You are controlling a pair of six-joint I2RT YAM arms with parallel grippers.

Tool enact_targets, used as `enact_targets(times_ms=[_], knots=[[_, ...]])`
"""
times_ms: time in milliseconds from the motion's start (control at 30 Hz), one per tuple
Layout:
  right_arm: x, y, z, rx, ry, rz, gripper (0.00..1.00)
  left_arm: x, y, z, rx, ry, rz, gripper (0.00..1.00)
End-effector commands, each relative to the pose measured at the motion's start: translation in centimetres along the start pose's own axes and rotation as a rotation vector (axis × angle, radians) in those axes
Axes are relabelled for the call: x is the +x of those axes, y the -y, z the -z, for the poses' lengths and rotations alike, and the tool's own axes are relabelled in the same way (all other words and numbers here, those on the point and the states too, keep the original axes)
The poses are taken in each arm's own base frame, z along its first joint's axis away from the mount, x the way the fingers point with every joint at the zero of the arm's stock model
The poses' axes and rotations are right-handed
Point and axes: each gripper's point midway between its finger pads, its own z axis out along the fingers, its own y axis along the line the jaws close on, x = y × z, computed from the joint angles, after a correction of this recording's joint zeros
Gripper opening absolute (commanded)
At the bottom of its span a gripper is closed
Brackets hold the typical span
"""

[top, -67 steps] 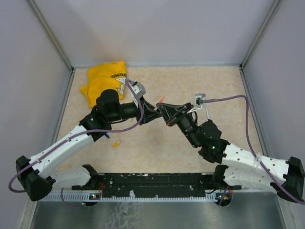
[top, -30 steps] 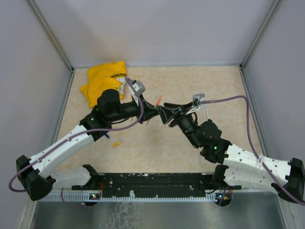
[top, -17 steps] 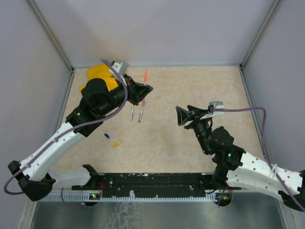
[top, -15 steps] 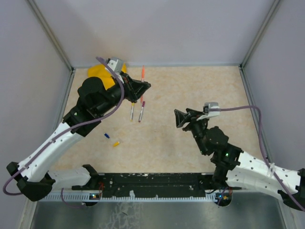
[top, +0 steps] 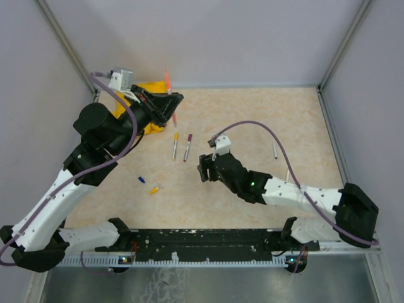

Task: Insert the pens into the pen caps
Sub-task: Move the pen cap to the center of the board.

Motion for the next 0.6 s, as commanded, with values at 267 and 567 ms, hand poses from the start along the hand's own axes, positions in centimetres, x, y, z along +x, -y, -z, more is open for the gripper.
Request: enact_targets(times_ms=[267,567], knots=[[-2.0,-8.4,-5.3,-0.296,0.026,0.004,0.64,-5.2,-0.9,3.2,-0.069,0.213,0.024,0.0],[-0.4,-10.9,-7.7,-0.378,-0.017,0.078,0.64,-6.0,-1.0,4.1,-0.072,0.245,0.016,0.0]])
